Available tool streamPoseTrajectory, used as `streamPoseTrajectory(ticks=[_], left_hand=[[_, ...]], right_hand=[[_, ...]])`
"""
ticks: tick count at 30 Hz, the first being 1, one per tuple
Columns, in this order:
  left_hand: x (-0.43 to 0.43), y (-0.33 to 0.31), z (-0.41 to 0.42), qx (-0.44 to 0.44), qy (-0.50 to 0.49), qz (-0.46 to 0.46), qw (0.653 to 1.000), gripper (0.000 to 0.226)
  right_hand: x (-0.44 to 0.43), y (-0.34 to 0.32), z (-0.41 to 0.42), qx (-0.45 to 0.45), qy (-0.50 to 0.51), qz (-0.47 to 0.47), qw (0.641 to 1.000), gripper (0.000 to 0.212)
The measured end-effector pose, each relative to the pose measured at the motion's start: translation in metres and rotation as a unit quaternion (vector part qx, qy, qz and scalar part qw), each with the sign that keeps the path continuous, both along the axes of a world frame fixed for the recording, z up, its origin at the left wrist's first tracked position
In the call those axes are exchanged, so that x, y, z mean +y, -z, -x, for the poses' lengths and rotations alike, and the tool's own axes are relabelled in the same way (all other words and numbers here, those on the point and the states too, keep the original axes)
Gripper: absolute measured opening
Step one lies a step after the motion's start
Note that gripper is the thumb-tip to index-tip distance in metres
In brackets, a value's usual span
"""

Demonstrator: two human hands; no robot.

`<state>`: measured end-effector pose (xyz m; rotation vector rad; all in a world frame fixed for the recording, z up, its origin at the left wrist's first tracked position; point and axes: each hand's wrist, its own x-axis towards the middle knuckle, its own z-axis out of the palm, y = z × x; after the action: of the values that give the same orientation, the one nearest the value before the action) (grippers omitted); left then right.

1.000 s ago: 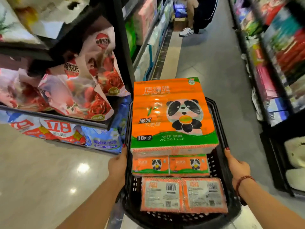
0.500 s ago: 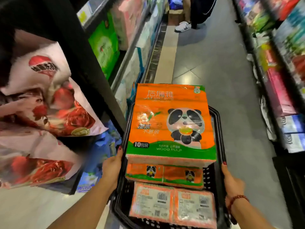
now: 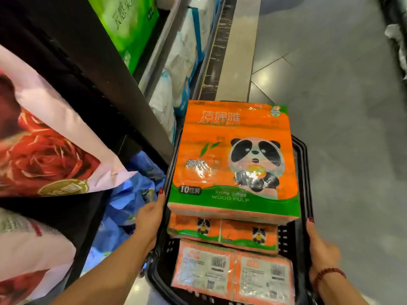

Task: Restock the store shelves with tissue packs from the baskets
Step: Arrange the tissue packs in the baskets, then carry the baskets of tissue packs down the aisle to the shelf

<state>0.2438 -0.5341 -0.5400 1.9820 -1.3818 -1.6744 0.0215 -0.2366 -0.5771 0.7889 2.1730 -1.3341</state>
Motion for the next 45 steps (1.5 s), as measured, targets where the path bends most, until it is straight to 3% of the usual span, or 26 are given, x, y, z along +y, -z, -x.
streamPoseTrajectory(ticks=[4,8,17,22,27,29,31,33,35,38,45], left_hand=[[-0.005,0.025,-0.01,-0.008,-0.026,0.007,1.0,0.04],[0.002,0.035,-0.021,0.034,-0.022,-0.026,0.999,0.023],[-0.006,0.045,-0.033,0.032,-0.006,-0.026,0.999,0.025],[-0.016,0.032,-0.037,-0.036,0.06,-0.038,0.997,0.036],[-0.005,-0.021,-0.051,-0.067,0.16,0.097,0.98,0.026],[0.011,-0.053,-0.063,-0.072,0.186,0.122,0.972,0.026],[0.033,-0.085,-0.073,-0.056,0.229,0.151,0.96,0.012],[0.058,-0.12,-0.073,-0.034,0.316,0.2,0.927,0.016],[0.083,-0.15,-0.065,-0.036,0.414,0.212,0.884,0.022],[0.111,-0.195,-0.036,0.025,0.54,0.245,0.805,0.043],[0.193,-0.293,0.049,0.146,0.719,0.398,0.55,0.049]], right_hand=[[-0.004,0.021,-0.014,0.001,-0.009,0.01,1.0,0.052],[-0.001,0.026,-0.023,-0.015,-0.022,0.008,1.0,0.055],[-0.009,0.015,-0.025,0.005,-0.06,-0.029,0.998,0.058],[-0.01,0.0,-0.019,-0.026,-0.139,-0.066,0.988,0.051],[-0.006,-0.07,-0.034,0.011,-0.26,-0.13,0.957,0.066],[-0.002,-0.113,-0.044,0.046,-0.34,-0.168,0.924,0.069],[0.006,-0.159,-0.059,0.082,-0.425,-0.233,0.871,0.069],[0.016,-0.202,-0.078,0.123,-0.472,-0.277,0.828,0.068],[0.031,-0.239,-0.097,0.139,-0.492,-0.294,0.808,0.069],[0.066,-0.285,-0.126,0.156,-0.474,-0.309,0.81,0.07],[0.175,-0.36,-0.177,0.208,-0.353,-0.376,0.831,0.071]])
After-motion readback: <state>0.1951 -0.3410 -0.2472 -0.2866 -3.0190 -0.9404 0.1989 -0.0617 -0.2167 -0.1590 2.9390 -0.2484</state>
